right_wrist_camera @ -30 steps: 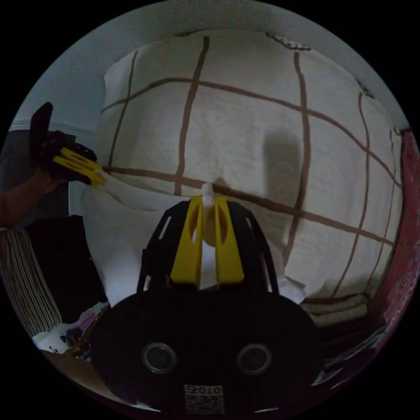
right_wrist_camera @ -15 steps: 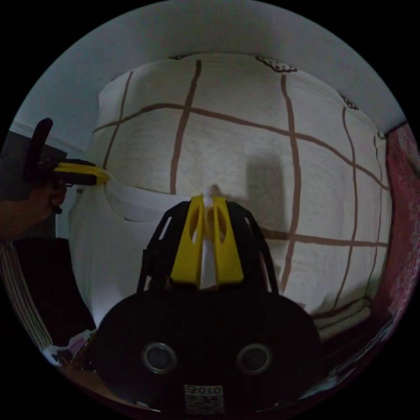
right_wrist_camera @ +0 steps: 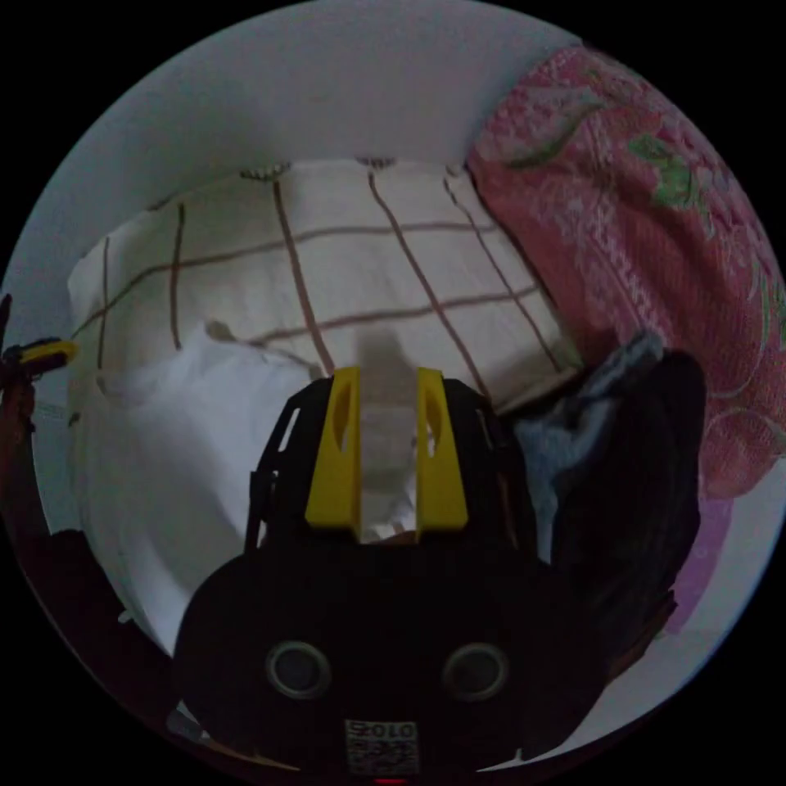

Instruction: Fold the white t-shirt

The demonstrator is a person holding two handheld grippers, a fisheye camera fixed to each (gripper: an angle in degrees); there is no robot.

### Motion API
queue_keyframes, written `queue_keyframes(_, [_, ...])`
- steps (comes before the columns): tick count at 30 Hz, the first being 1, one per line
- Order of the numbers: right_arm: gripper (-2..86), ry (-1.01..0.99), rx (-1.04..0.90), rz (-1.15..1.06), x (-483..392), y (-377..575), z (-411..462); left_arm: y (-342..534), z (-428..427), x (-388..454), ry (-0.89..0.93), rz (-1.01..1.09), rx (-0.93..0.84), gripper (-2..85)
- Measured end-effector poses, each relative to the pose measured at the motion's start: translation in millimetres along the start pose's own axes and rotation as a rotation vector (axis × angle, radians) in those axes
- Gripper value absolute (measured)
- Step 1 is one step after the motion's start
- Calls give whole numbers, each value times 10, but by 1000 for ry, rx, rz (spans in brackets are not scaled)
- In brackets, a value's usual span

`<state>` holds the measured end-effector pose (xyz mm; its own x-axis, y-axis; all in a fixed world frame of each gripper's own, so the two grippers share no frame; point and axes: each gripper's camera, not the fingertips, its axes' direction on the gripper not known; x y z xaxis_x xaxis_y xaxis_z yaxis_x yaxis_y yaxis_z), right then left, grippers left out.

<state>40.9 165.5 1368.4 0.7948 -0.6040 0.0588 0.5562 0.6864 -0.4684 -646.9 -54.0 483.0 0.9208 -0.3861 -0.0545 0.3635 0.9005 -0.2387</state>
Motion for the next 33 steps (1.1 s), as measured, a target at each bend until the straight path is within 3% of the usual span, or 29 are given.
queue_keyframes(6, [104,-40,-95,76,164,346,329,-317,-140,451,2,148,74,21])
queue_keyframes(15, [58,-123,-178,128,398,774,546,-1311,21,1535,309,382,65,64])
queue_keyframes(20, [55,-47,-71,75,463,1215,285,-2105,320,2456,387,594,2,90])
queue_keyframes(27, [76,14,103,421,902,2458,-86,-2748,763,3510,353,809,-104,112])
queue_keyframes(33, [95,-178,98,622,1192,3270,115,-3129,1001,3989,412,811,-168,111])
